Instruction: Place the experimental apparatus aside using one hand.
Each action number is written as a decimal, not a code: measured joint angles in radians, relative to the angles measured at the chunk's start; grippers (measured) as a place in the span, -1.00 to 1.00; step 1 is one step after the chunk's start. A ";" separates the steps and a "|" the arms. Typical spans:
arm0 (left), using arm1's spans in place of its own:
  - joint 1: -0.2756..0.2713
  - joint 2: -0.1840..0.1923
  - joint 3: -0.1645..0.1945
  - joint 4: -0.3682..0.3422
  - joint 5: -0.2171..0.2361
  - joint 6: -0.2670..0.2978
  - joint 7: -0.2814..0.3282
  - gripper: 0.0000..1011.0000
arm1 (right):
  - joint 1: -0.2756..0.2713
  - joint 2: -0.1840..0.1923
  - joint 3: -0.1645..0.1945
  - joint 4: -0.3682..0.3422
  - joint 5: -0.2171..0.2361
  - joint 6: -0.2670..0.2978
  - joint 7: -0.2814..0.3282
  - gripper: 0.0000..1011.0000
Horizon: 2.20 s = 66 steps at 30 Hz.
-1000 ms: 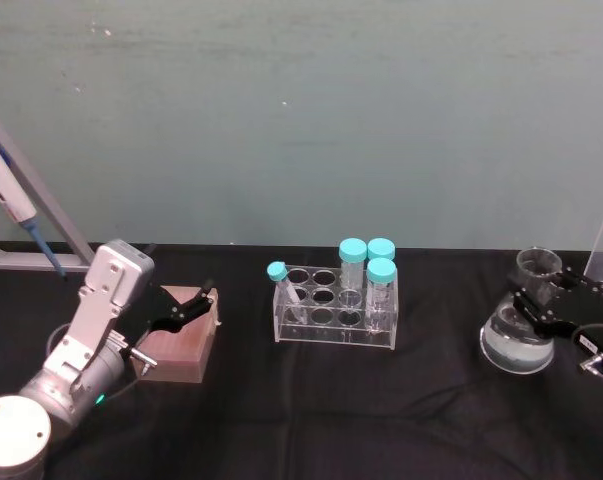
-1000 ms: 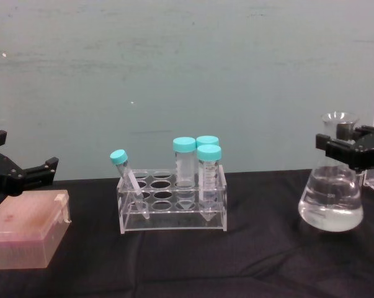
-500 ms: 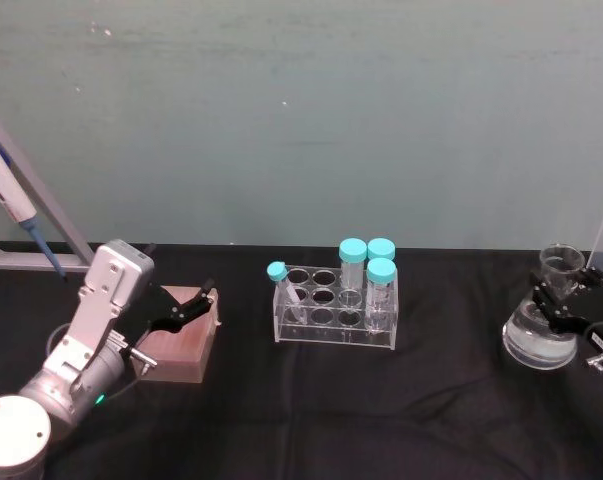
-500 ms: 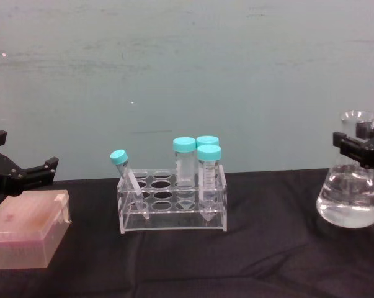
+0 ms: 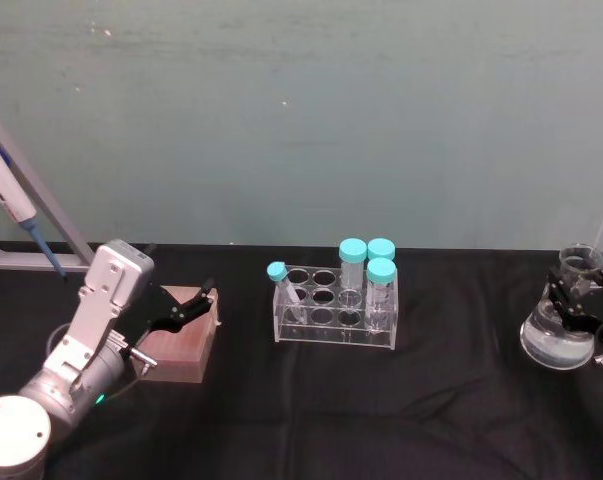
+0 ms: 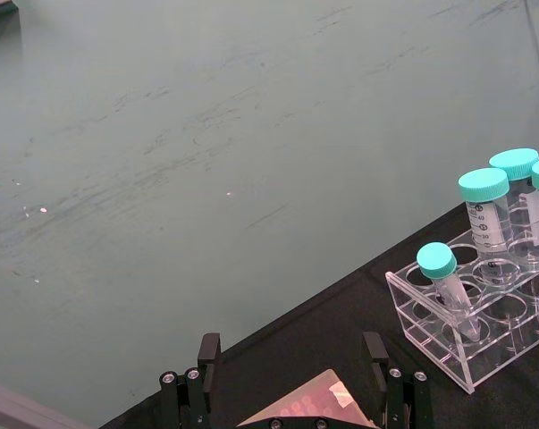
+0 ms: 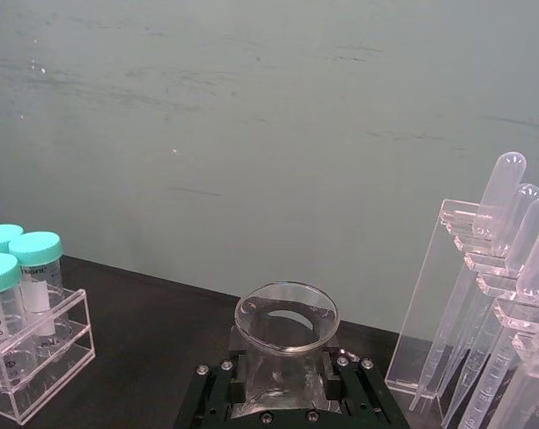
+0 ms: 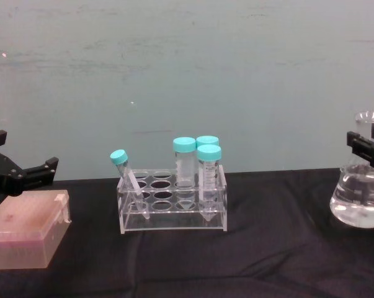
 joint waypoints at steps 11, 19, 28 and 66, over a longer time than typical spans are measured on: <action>0.000 0.000 0.000 0.000 0.000 0.000 0.000 0.98 | -0.008 -0.017 0.022 0.001 -0.021 0.007 0.005 -0.10; 0.000 0.000 0.000 0.000 0.000 0.000 0.000 0.98 | -0.013 -0.031 0.041 0.006 -0.039 0.010 0.012 -0.10; 0.000 0.000 0.000 0.000 0.000 0.000 0.000 0.98 | -0.006 -0.047 0.065 0.024 -0.052 0.014 0.025 -0.10; 0.000 0.000 0.000 0.000 0.000 0.000 0.000 0.98 | 0.038 -0.088 0.112 0.099 -0.069 0.021 0.053 -0.10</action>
